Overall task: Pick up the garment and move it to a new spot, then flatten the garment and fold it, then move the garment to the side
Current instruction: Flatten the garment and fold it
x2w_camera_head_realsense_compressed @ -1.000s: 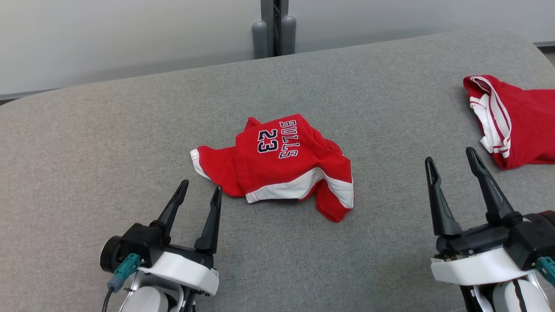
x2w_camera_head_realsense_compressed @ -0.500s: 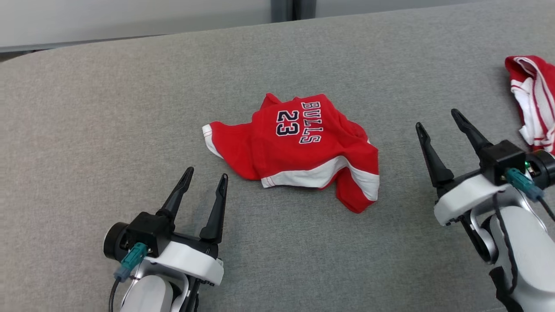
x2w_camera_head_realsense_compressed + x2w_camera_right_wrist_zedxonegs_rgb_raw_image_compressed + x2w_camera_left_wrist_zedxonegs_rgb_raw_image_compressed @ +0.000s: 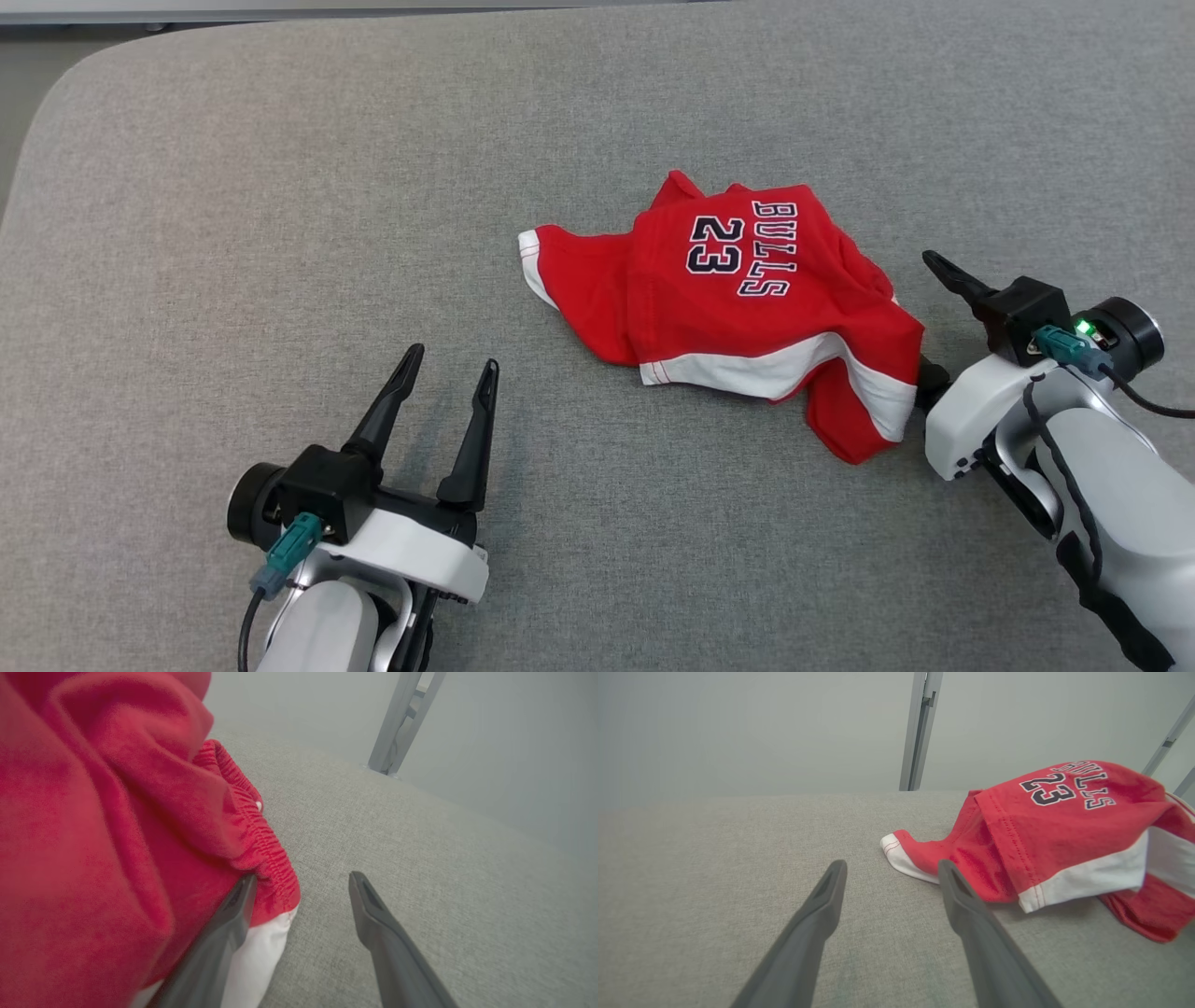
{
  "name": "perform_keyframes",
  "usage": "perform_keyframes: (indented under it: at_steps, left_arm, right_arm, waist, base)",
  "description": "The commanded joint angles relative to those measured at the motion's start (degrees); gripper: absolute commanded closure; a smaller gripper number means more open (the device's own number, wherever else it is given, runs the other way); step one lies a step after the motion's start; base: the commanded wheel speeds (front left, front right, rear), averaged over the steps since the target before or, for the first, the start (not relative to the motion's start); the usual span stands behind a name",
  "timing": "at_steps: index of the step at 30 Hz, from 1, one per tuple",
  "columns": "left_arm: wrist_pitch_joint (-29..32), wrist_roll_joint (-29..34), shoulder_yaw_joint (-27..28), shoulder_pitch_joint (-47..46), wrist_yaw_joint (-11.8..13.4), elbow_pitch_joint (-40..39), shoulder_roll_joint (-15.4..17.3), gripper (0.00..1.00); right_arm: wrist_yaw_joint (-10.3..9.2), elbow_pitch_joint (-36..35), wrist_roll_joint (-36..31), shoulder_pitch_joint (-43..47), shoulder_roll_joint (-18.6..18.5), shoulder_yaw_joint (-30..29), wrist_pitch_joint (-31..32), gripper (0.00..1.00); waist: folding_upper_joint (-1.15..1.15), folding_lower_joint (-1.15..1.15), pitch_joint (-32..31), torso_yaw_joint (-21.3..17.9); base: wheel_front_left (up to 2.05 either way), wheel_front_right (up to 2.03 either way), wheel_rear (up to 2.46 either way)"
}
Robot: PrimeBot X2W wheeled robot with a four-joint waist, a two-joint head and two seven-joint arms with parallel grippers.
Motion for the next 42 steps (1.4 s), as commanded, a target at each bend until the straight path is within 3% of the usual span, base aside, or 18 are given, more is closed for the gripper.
perform_keyframes:
  at_steps: [1,10,11,13,19,25,36,42]
  left_arm:
    - [-0.1,-0.1,-0.1,-0.9,0.3,-0.2,0.2,0.00]
    - [-0.1,-0.4,-0.9,-1.7,0.6,-0.1,0.2,0.00]
    - [-0.1,-0.4,-1.0,-1.6,0.7,0.0,0.2,0.00]
    - [-0.1,-0.4,-1.0,-1.5,0.7,0.1,0.2,0.00]
    - [-0.1,-0.7,-1.0,-1.2,1.1,0.6,0.2,0.00]
    - [-0.1,-1.1,-0.8,0.0,1.2,0.9,0.2,0.00]
    - [-0.1,-2.8,-0.7,3.6,2.0,1.3,0.2,0.00]
    - [-0.1,-3.7,-1.1,5.6,2.5,1.0,0.2,0.00]
  right_arm:
    - [-0.02,1.3,1.4,-1.3,-0.6,1.5,-0.3,0.00]
    - [-0.02,6.1,11.9,-5.4,-1.1,10.2,0.6,0.00]
    - [-0.02,6.2,13.0,-5.6,-1.2,11.1,0.8,0.23]
    - [-0.02,6.7,14.4,-6.3,-1.8,13.0,0.7,1.00]
    - [-0.02,6.3,17.8,-7.6,-2.8,17.1,-0.4,1.00]
    - [-0.02,6.3,17.0,-8.8,-4.1,18.1,-0.9,1.00]
    - [-0.03,1.6,15.1,-11.9,-8.9,15.3,-0.8,1.00]
    - [-0.03,-1.9,15.3,-13.9,-11.0,14.5,2.2,1.00]
  waist:
    - [0.00,0.00,0.5,0.5]
    - [0.00,0.00,1.6,1.7]
    - [0.00,0.00,1.6,1.7]
    - [0.00,0.00,1.4,1.7]
    - [0.00,0.00,-0.2,1.3]
    - [0.00,0.00,-3.2,0.5]
    - [0.00,0.00,-11.6,-1.2]
    - [0.00,0.00,-14.7,-1.2]
  base:
    - [0.00,0.00,0.00]
    - [0.00,0.00,0.00]
    - [0.00,0.00,0.00]
    - [0.00,0.00,0.00]
    - [0.00,0.00,0.00]
    - [0.00,0.00,0.00]
    - [0.00,0.00,0.00]
    - [0.00,0.00,0.00]
